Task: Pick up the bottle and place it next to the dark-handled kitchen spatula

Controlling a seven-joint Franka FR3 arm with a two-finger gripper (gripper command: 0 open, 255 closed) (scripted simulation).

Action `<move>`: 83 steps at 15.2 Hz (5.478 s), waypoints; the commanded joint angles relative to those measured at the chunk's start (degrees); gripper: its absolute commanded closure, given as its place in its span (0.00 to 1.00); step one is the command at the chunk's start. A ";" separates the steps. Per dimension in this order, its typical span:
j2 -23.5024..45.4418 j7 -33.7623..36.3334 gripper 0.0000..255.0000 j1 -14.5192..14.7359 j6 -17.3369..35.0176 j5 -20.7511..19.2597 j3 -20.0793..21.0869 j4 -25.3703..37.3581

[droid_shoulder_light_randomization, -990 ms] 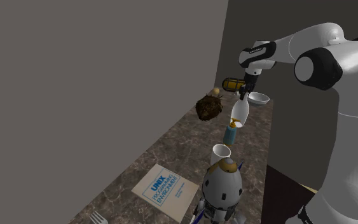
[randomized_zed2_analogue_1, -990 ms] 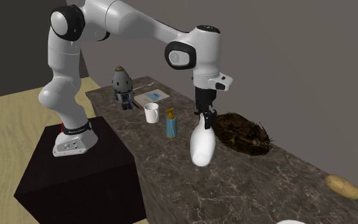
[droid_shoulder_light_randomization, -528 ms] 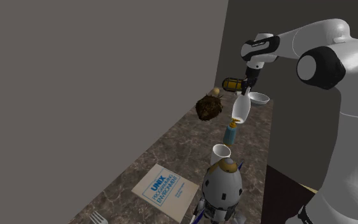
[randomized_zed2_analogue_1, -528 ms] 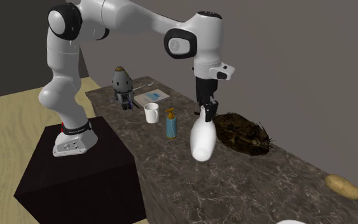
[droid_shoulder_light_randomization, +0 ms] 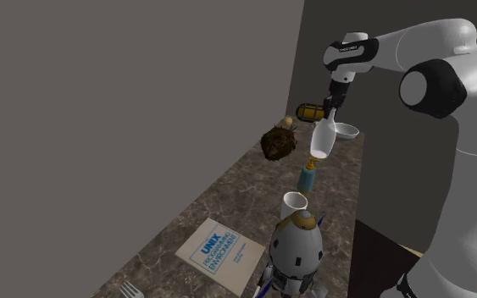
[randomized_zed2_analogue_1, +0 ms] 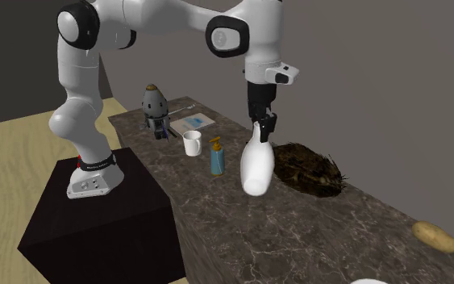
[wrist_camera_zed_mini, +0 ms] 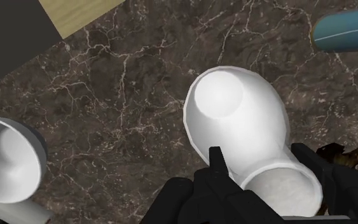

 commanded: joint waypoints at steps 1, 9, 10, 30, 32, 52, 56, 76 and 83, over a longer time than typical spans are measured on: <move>-3.92 1.62 1.00 1.94 0.75 -1.84 -0.13 -4.16; -22.40 12.37 1.00 8.77 2.30 -11.16 2.53 -21.81; -24.52 13.83 1.00 9.27 2.13 -12.12 3.19 -23.56; -56.00 39.41 1.00 14.55 -10.08 -14.42 22.73 -43.13; -57.96 41.80 1.00 15.23 -11.69 -13.33 24.91 -43.59; -63.51 67.61 1.00 21.61 -25.40 1.20 47.55 -34.02; -61.60 73.29 1.00 21.94 -27.32 3.83 52.42 -29.18; -35.90 107.99 1.00 10.54 -33.75 2.24 93.01 8.28; -41.35 104.78 1.00 14.42 -28.29 5.81 87.12 -1.50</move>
